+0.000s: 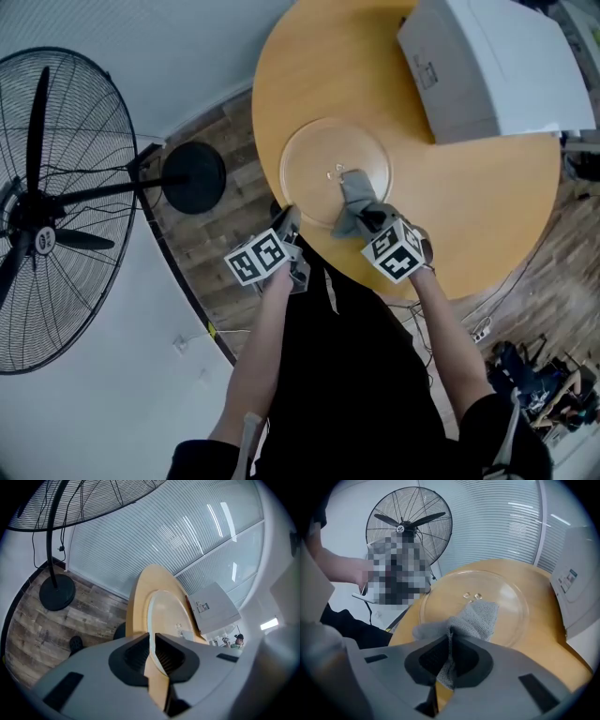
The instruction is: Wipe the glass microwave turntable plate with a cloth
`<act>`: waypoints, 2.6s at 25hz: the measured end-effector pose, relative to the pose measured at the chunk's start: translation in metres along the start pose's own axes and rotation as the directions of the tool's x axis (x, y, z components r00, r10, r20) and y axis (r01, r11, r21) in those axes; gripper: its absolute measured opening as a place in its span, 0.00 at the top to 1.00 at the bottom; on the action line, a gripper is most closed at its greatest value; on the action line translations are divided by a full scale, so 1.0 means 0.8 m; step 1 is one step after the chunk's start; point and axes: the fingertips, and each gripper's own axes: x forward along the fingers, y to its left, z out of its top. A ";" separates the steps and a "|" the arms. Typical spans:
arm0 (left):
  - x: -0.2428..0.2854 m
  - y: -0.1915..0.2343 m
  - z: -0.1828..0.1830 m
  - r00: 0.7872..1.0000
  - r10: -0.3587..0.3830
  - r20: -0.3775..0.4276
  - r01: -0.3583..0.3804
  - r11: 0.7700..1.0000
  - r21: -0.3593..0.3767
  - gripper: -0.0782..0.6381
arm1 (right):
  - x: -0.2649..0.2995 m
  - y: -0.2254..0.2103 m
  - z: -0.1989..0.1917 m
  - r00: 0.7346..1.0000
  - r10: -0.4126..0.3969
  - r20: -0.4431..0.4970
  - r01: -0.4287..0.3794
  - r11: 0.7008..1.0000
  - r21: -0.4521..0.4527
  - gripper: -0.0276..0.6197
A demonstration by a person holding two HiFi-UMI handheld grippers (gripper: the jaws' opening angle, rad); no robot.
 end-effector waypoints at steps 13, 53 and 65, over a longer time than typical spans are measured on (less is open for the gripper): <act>0.001 -0.001 0.000 0.999 -0.015 -0.029 0.015 1.000 0.017 0.85 | -0.019 -0.090 -0.002 0.991 -0.136 -0.014 0.136 0.988 0.079 0.92; 0.001 0.001 0.000 0.998 -0.007 -0.061 0.009 0.999 0.044 0.84 | 0.058 -0.176 0.181 0.968 -0.233 0.093 0.233 0.972 0.008 0.92; 0.000 0.001 0.001 0.998 -0.004 -0.055 0.007 0.999 0.048 0.84 | 0.088 -0.073 0.206 0.987 -0.062 0.146 0.082 0.988 -0.130 0.91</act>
